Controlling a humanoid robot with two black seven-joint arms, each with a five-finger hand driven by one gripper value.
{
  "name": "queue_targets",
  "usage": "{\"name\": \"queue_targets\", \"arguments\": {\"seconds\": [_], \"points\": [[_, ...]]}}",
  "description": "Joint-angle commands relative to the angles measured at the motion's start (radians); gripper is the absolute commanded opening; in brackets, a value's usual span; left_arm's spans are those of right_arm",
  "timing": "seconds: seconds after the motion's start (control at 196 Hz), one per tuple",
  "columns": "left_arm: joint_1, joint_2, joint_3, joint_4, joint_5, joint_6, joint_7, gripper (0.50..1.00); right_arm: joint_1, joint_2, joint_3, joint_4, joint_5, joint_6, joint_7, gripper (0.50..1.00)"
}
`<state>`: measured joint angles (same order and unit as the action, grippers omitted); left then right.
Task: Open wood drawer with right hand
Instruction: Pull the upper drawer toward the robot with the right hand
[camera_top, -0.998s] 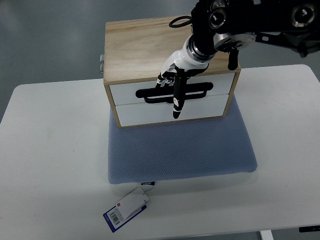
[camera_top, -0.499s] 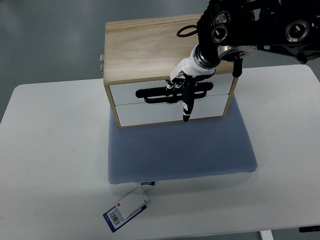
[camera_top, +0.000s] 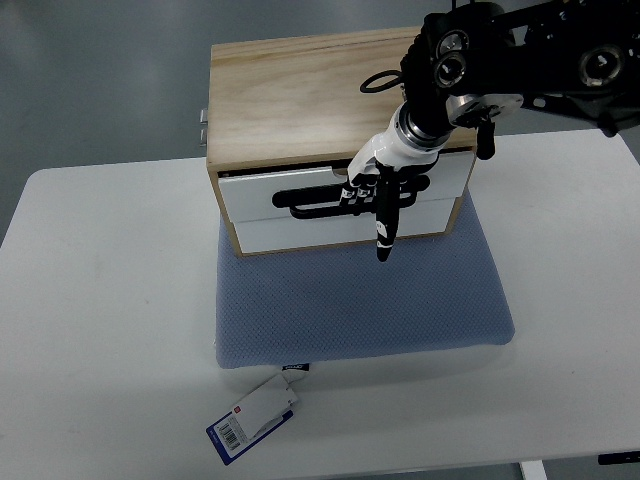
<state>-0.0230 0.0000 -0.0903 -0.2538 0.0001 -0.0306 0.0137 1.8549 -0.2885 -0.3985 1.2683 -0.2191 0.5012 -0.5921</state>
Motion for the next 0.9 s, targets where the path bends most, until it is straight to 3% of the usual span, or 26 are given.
{"name": "queue_targets", "arguments": {"seconds": [0.0,0.336,0.896], "points": [[0.0,0.0,0.0,0.001,0.0,0.0,0.0,1.0,0.001,-0.011,0.004,0.003,0.003,0.026,0.012,0.944],[0.0,0.0,-0.002,0.001,-0.002,0.001,0.0,1.0,0.012,-0.058,0.01,0.063,0.02,0.105,0.034,0.944],[0.0,0.0,-0.002,0.001,0.0,0.001,0.0,1.0,0.03,-0.144,0.023,0.177,0.067,0.11,0.04,0.944]]}}
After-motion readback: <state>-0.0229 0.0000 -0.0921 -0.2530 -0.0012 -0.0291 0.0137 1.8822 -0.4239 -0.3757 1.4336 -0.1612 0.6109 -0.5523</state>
